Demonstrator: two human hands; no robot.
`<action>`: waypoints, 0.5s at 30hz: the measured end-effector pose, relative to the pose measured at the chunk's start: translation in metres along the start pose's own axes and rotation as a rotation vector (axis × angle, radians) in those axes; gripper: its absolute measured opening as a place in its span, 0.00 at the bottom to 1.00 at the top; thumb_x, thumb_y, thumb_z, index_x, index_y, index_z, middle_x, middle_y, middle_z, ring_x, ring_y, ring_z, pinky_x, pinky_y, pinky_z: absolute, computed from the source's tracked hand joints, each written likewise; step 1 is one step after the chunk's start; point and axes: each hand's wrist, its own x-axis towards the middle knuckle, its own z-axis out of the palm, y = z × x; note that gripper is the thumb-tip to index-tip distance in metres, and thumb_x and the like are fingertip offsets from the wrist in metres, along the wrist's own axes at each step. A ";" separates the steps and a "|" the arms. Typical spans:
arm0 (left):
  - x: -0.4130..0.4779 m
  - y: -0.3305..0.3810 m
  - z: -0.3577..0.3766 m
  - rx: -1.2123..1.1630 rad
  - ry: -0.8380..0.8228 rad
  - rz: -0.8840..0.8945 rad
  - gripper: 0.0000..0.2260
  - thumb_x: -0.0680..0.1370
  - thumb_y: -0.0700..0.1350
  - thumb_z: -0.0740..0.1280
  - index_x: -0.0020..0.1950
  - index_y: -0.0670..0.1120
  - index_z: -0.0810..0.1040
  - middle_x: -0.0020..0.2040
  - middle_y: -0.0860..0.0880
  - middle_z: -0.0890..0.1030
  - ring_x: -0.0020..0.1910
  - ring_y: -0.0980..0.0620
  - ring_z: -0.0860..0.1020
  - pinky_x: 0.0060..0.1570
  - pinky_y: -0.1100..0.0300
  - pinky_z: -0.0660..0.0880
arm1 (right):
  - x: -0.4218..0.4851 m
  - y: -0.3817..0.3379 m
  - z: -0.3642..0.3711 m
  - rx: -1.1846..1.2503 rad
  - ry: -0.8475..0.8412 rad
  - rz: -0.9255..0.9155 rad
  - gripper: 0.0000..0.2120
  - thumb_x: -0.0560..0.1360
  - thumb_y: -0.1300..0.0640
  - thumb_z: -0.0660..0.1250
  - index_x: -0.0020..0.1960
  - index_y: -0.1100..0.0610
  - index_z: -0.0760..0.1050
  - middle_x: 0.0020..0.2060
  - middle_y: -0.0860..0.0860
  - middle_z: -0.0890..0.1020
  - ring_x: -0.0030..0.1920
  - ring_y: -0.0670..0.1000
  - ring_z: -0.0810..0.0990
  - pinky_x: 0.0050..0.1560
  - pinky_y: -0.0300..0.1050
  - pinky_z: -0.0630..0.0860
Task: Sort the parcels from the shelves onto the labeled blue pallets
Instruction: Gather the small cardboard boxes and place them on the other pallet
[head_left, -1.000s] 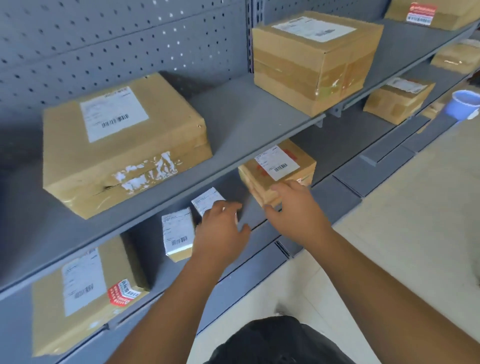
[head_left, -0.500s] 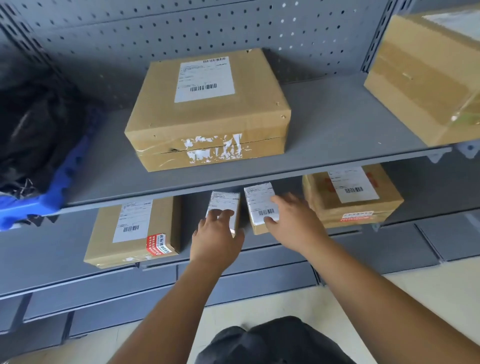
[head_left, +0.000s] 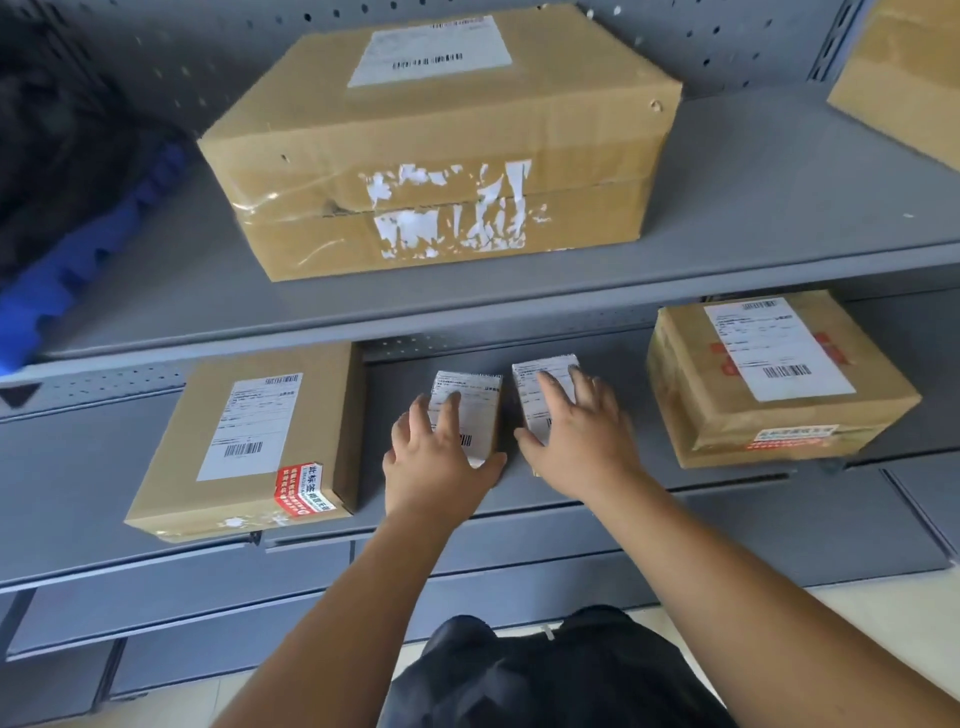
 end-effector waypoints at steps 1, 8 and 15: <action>0.003 -0.001 0.005 -0.004 0.004 -0.003 0.41 0.74 0.71 0.64 0.81 0.58 0.53 0.82 0.48 0.54 0.80 0.41 0.56 0.72 0.39 0.65 | 0.003 0.001 0.004 0.001 -0.004 0.004 0.38 0.76 0.33 0.60 0.81 0.46 0.55 0.81 0.55 0.56 0.78 0.63 0.57 0.72 0.60 0.65; 0.013 -0.006 0.027 -0.107 0.030 0.003 0.37 0.73 0.66 0.69 0.78 0.60 0.59 0.80 0.52 0.53 0.75 0.40 0.62 0.66 0.41 0.71 | 0.014 0.005 0.024 0.028 -0.025 0.023 0.38 0.74 0.35 0.63 0.80 0.42 0.54 0.81 0.53 0.52 0.74 0.64 0.60 0.70 0.59 0.67; 0.012 -0.002 0.024 -0.107 0.037 -0.010 0.35 0.74 0.65 0.68 0.78 0.58 0.60 0.79 0.52 0.54 0.73 0.41 0.63 0.65 0.42 0.72 | 0.013 0.004 0.020 0.005 -0.041 0.041 0.38 0.71 0.37 0.66 0.78 0.40 0.57 0.80 0.52 0.54 0.68 0.63 0.67 0.65 0.57 0.69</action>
